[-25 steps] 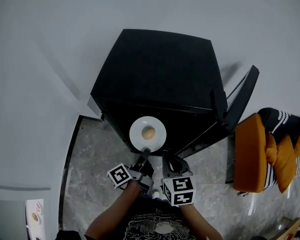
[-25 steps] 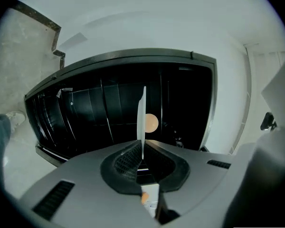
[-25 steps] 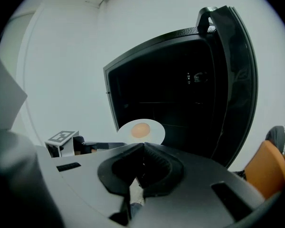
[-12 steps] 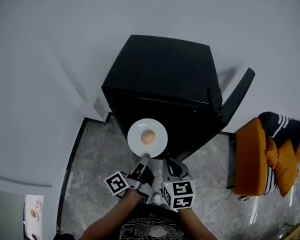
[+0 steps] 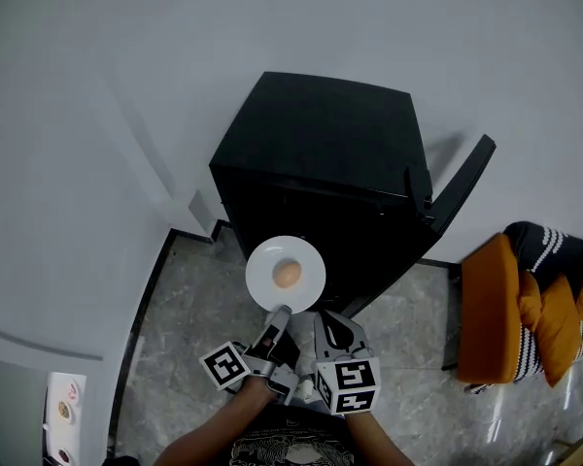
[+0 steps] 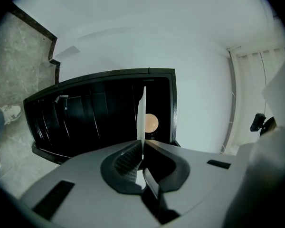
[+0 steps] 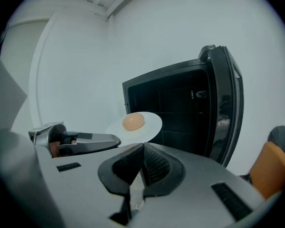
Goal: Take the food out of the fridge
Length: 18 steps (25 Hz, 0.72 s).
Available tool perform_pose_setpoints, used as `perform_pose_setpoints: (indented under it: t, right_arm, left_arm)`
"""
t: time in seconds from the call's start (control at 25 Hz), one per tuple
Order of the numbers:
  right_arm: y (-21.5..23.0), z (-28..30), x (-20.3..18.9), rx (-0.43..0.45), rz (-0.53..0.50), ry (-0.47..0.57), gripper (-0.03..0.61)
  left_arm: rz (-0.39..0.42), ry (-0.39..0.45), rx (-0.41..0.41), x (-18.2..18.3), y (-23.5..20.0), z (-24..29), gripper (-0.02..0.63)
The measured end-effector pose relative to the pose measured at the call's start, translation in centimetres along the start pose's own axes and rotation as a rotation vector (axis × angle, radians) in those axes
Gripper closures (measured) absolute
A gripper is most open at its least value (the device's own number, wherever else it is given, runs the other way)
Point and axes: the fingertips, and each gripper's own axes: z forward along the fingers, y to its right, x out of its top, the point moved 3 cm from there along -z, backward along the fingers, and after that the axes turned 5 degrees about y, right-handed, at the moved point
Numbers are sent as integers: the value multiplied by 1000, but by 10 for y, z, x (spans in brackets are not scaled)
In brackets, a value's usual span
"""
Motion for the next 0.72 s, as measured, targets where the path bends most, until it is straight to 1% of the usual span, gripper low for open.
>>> perform_pose_setpoints:
  t: [0.72]
  right_arm:
    - [-1,-10,-4,-22,-28,-1,557]
  left_arm:
    - [1,-6,1,-9,0,-7,592]
